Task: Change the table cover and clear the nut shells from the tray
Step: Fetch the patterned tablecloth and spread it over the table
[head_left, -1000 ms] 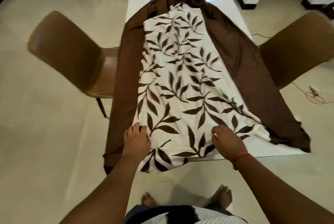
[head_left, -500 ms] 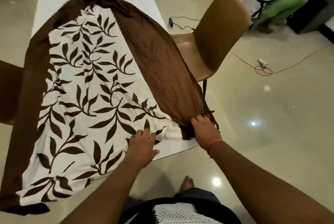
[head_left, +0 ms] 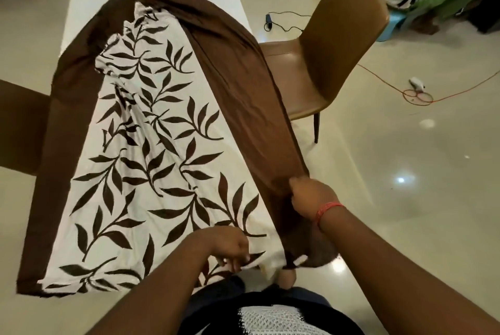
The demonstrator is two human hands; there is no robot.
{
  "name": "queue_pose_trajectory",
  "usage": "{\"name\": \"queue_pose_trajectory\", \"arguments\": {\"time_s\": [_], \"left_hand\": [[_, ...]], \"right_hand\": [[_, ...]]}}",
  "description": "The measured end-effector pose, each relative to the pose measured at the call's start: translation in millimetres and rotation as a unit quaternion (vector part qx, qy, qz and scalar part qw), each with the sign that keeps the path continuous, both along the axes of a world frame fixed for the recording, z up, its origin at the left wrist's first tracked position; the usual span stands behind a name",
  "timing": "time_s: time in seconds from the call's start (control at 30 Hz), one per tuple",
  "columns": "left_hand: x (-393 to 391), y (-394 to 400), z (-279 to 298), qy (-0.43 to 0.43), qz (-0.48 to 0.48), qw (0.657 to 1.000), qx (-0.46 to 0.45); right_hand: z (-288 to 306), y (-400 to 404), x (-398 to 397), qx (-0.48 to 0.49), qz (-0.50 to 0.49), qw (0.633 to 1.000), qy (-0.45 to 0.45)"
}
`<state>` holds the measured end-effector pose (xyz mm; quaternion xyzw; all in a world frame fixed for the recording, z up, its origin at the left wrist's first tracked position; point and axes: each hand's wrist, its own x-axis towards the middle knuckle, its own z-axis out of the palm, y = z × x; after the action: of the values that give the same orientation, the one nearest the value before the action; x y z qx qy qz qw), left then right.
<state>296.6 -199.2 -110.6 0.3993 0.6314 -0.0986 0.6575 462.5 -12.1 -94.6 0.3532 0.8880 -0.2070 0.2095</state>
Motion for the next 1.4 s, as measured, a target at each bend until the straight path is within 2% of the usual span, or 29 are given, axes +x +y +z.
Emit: {"name": "queue_pose_trajectory", "arguments": {"time_s": [0.03, 0.07, 0.13, 0.17, 0.2, 0.23, 0.33, 0.53, 0.6, 0.7, 0.87, 1.0, 1.13, 1.27, 1.4], "left_hand": [[-2, -1, 3, 0.023, 0.074, 0.996, 0.042], [-6, -2, 4, 0.096, 0.131, 0.980, 0.119], [-21, -11, 1, 0.304, 0.174, 0.892, 0.287], [-31, -19, -2, 0.381, 0.158, 0.851, 0.326], [-42, -29, -6, 0.433, 0.127, 0.833, 0.319], [-51, -40, -9, 0.464, 0.099, 0.835, 0.278], [-68, -78, -18, 0.462, 0.078, 0.864, 0.183], [-54, -119, -20, 0.454, 0.115, 0.859, 0.207], [-58, -131, -15, 0.456, 0.171, 0.844, 0.225], [-81, -164, -8, 0.498, 0.226, 0.809, 0.217], [-152, -235, -12, 0.531, 0.277, 0.780, 0.182], [-210, -294, -27, 0.534, 0.271, 0.783, 0.166], [-248, -352, -45, 0.506, 0.260, 0.803, 0.176], [-254, -390, -51, 0.504, 0.239, 0.799, 0.226], [-244, -411, -54, 0.499, 0.211, 0.809, 0.230]], "right_hand": [[-4, 0, -5, 0.034, -0.003, 0.998, 0.047], [-9, -2, -9, 0.057, 0.006, 0.996, 0.070], [-20, -8, -10, 0.056, 0.046, 0.996, 0.054], [-26, -11, -8, 0.045, 0.061, 0.997, 0.033], [-31, -13, -4, 0.040, 0.068, 0.997, 0.014], [-35, -13, 0, 0.042, 0.068, 0.997, 0.003], [-36, -14, 9, 0.066, 0.065, 0.996, -0.008], [-17, -23, -11, 0.120, 0.037, 0.990, -0.064], [-10, -35, -31, 0.122, 0.030, 0.991, -0.050], [-8, -68, -67, 0.137, 0.089, 0.987, -0.006], [-12, -138, -129, 0.062, 0.120, 0.991, 0.002], [-21, -194, -173, 0.061, 0.121, 0.991, -0.016], [-33, -238, -201, 0.034, 0.058, 0.996, -0.065], [-42, -266, -208, 0.075, 0.008, 0.994, -0.082], [-45, -277, -195, 0.072, -0.001, 0.994, -0.082]]}}
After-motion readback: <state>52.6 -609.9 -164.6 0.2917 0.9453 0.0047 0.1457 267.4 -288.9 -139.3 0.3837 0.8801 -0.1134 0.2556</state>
